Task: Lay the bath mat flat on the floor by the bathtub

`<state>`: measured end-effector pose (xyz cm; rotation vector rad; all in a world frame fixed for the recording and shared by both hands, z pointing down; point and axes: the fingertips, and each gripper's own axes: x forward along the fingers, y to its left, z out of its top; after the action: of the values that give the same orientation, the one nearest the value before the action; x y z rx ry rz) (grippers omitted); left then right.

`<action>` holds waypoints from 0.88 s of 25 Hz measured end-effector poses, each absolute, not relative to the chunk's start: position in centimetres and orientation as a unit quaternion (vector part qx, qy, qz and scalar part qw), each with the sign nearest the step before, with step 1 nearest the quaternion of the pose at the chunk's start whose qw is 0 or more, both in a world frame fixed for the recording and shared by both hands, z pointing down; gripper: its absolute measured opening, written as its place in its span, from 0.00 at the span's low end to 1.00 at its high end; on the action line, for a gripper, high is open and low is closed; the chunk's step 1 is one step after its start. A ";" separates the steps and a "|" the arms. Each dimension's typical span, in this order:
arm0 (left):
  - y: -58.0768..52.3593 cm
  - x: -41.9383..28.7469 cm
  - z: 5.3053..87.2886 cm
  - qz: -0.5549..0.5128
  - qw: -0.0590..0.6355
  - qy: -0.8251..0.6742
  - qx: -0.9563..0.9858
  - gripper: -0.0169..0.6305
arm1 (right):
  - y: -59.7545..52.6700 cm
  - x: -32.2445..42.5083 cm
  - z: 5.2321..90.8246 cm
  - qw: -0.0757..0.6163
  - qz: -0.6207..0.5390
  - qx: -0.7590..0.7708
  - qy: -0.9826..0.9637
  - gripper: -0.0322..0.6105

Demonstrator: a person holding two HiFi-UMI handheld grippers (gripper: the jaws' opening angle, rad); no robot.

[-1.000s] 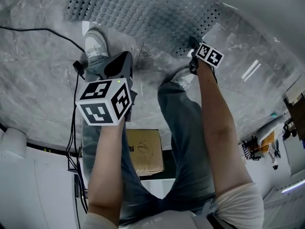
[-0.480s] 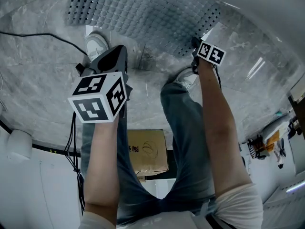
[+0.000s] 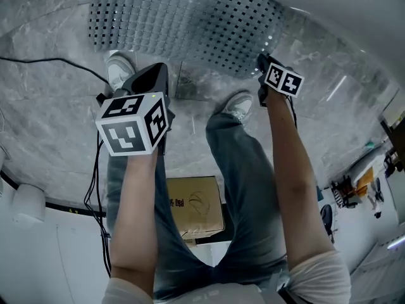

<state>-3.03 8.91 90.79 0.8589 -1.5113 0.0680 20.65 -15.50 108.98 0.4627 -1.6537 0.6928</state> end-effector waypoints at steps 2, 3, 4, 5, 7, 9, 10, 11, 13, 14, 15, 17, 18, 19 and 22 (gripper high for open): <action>8.2 -2.2 90.9 0.027 0.648 -0.659 0.380 0.05 | -16.7 21.7 108.4 0.603 0.299 0.211 -0.708 0.21; 7.9 -1.9 90.9 0.027 0.649 -0.657 0.382 0.05 | -17.3 22.5 108.3 0.606 0.300 0.219 -0.703 0.21; 7.7 -1.6 90.9 0.028 0.649 -0.655 0.386 0.05 | -17.9 23.5 108.3 0.609 0.301 0.228 -0.697 0.21; 7.5 -1.5 90.8 0.029 0.648 -0.654 0.388 0.05 | -18.4 24.4 108.3 0.612 0.302 0.237 -0.692 0.21; 7.3 -1.4 90.8 0.030 0.647 -0.654 0.390 0.05 | -19.3 26.1 108.4 0.618 0.300 0.250 -0.682 0.21; 7.3 -1.2 91.0 0.028 0.647 -0.655 0.389 0.05 | -20.3 27.5 108.5 0.623 0.296 0.260 -0.675 0.21; 7.3 -1.0 91.1 0.028 0.648 -0.655 0.389 0.05 | -20.8 28.1 108.7 0.625 0.294 0.265 -0.672 0.21; 7.4 -0.8 91.2 0.028 0.648 -0.654 0.389 0.05 | -21.1 28.6 108.8 0.626 0.293 0.270 -0.670 0.21; 7.6 -0.6 91.3 0.031 0.649 -0.651 0.393 0.05 | -21.6 29.3 109.0 0.625 0.293 0.277 -0.668 0.23; 7.7 -0.5 91.3 0.032 0.649 -0.649 0.394 0.05 | -21.7 29.4 109.1 0.622 0.296 0.280 -0.669 0.24; 7.7 -0.5 91.3 0.033 0.650 -0.649 0.395 0.05 | -21.8 29.6 109.3 0.616 0.301 0.283 -0.671 0.27; 7.6 -0.6 91.2 0.033 0.650 -0.649 0.395 0.05 | -22.1 30.0 109.5 0.602 0.313 0.291 -0.675 0.32; 7.5 -0.5 91.2 0.033 0.650 -0.648 0.395 0.05 | -22.2 30.2 109.6 0.595 0.319 0.294 -0.676 0.35; 7.3 -0.4 91.1 0.034 0.650 -0.648 0.396 0.05 | -22.3 30.5 109.6 0.590 0.325 0.295 -0.678 0.41; 7.0 0.1 91.2 0.038 0.651 -0.645 0.399 0.05 | -23.5 31.4 109.2 0.574 0.322 0.316 -0.684 0.45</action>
<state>0.06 6.98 91.17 0.9052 -1.4660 0.0862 31.41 -23.53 109.24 0.7408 -1.6030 0.7536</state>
